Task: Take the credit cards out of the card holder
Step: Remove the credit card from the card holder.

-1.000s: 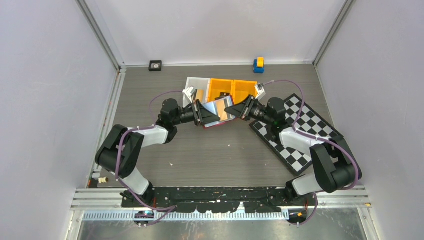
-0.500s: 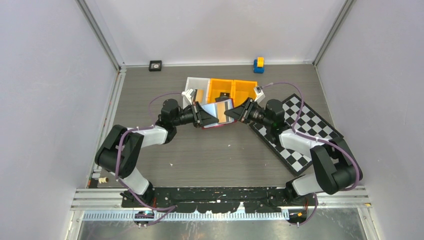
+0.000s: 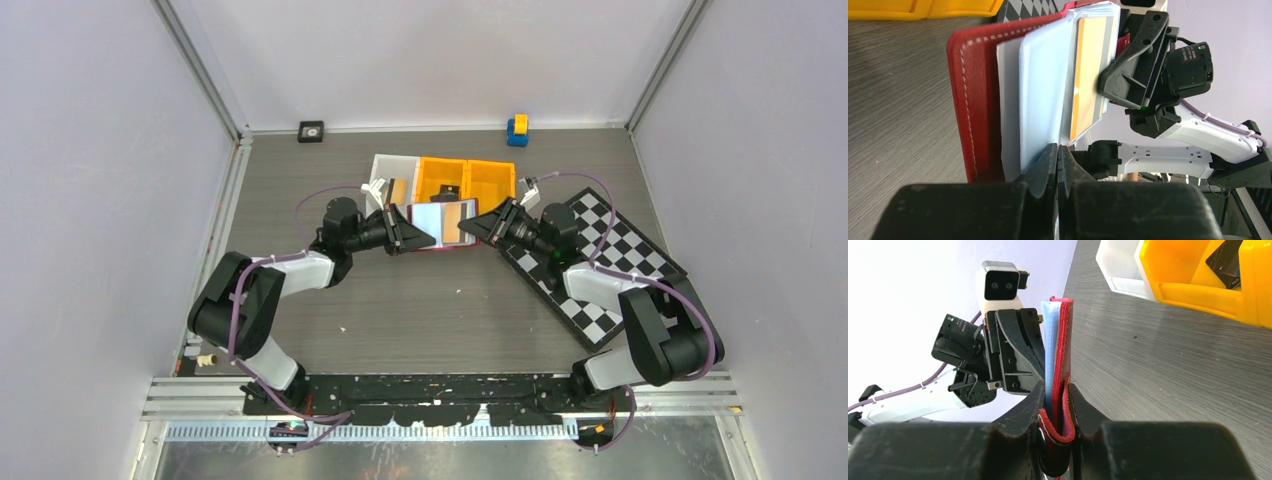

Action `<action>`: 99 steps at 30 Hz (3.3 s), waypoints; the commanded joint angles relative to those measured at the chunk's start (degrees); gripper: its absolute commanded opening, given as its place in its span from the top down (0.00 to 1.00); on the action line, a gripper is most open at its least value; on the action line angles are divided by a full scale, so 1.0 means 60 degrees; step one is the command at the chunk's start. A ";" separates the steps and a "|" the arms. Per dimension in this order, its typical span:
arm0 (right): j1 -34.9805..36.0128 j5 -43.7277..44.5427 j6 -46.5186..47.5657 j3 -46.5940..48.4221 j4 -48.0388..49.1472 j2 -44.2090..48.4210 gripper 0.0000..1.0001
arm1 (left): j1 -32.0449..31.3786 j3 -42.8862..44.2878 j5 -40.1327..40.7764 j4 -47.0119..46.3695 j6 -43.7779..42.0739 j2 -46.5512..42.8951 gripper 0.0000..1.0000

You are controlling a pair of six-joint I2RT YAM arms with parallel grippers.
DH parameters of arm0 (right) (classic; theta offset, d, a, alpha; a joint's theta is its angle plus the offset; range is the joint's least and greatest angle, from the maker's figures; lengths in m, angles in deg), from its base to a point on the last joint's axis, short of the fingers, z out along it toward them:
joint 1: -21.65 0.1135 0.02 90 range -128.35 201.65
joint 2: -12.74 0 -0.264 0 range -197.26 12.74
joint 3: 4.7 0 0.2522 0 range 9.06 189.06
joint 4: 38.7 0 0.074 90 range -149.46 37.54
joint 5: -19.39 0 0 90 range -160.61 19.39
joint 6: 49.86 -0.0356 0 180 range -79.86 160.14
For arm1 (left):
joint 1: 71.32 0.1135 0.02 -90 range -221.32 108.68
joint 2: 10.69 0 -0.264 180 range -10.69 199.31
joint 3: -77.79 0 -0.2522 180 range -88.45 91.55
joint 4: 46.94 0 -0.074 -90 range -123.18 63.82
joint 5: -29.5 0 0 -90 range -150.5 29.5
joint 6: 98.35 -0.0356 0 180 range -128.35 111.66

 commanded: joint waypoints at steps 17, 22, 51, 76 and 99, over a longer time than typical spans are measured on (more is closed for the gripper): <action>0.0537 -0.0573 0.0330 0.0609 0.0283 -0.0085 0.85 | -0.0085 0.0425 -0.0316 -0.0526 -0.0005 -0.0168 0.72; 0.0728 -0.0633 0.0497 0.0751 0.0116 -0.0145 0.86 | -0.0100 0.0439 -0.0337 -0.0602 0.0067 -0.0108 0.71; 0.1222 -0.0240 0.1609 0.1480 -0.2001 -0.0472 0.89 | -0.0023 0.0104 -0.0329 -0.2329 0.0958 0.0385 1.00; 0.0041 0.0138 0.0281 0.0423 -0.0560 -0.0093 0.84 | 0.0134 0.0161 -0.0077 -0.0666 0.0210 0.0029 1.00; -0.0090 0.0105 0.0058 0.0369 -0.0440 -0.0121 0.97 | 0.0134 0.0161 -0.0062 -0.0623 0.0137 -0.0073 1.00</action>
